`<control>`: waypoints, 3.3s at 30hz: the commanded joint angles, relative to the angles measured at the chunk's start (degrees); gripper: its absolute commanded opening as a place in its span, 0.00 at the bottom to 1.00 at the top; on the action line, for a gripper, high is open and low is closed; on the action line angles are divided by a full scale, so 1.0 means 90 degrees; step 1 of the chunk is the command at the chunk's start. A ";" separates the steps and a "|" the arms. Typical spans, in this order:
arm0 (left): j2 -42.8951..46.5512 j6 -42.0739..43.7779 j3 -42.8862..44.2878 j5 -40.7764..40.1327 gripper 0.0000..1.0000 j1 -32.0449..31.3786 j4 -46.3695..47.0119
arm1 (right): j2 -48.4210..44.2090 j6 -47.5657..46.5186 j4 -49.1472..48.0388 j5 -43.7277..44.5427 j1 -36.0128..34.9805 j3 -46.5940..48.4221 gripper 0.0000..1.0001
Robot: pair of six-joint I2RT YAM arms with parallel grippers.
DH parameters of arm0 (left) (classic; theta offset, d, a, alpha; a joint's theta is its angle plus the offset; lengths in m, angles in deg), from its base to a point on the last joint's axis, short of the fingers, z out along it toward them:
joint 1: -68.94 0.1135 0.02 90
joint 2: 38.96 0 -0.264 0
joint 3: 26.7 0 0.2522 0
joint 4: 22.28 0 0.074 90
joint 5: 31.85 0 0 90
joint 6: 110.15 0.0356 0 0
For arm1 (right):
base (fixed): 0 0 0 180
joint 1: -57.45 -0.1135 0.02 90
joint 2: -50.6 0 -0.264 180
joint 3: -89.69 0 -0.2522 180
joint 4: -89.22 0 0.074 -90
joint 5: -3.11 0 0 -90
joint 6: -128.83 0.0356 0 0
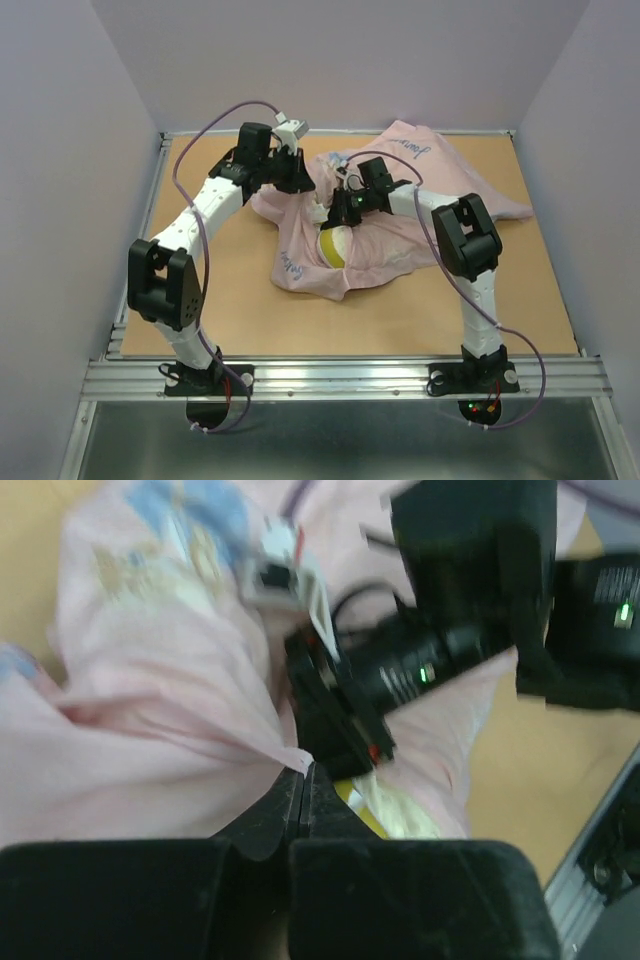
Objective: Put the pillow into the pillowcase
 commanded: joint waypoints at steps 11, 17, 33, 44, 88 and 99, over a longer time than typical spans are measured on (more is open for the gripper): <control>0.1485 0.0308 -0.2138 0.0700 0.00 0.0594 0.0490 | -0.1359 -0.1006 0.1432 0.0001 -0.0112 -0.0162 0.62; 0.1259 0.0426 -0.1980 0.1101 0.00 0.0761 0.0588 | -0.2290 -0.1406 0.1412 -0.0038 -0.0112 0.0149 0.77; 0.1532 0.0445 -0.2576 0.1698 0.00 0.1054 0.0989 | -0.0671 -0.0919 0.0231 0.1046 -0.0541 0.1956 0.77; 0.1503 0.0153 -0.2206 0.1747 0.00 0.1317 0.1057 | 0.0648 -0.1357 0.0181 0.2969 -0.1098 0.1323 0.54; 0.0302 -0.0160 -0.2039 0.1308 0.00 0.1445 0.2053 | -0.2244 -0.2803 0.2633 0.2706 -0.1859 -0.0338 1.00; 0.0438 -0.0151 -0.2146 0.1707 0.00 0.1445 0.1965 | -0.1071 -0.2657 0.2574 0.3489 -0.1919 0.0080 0.14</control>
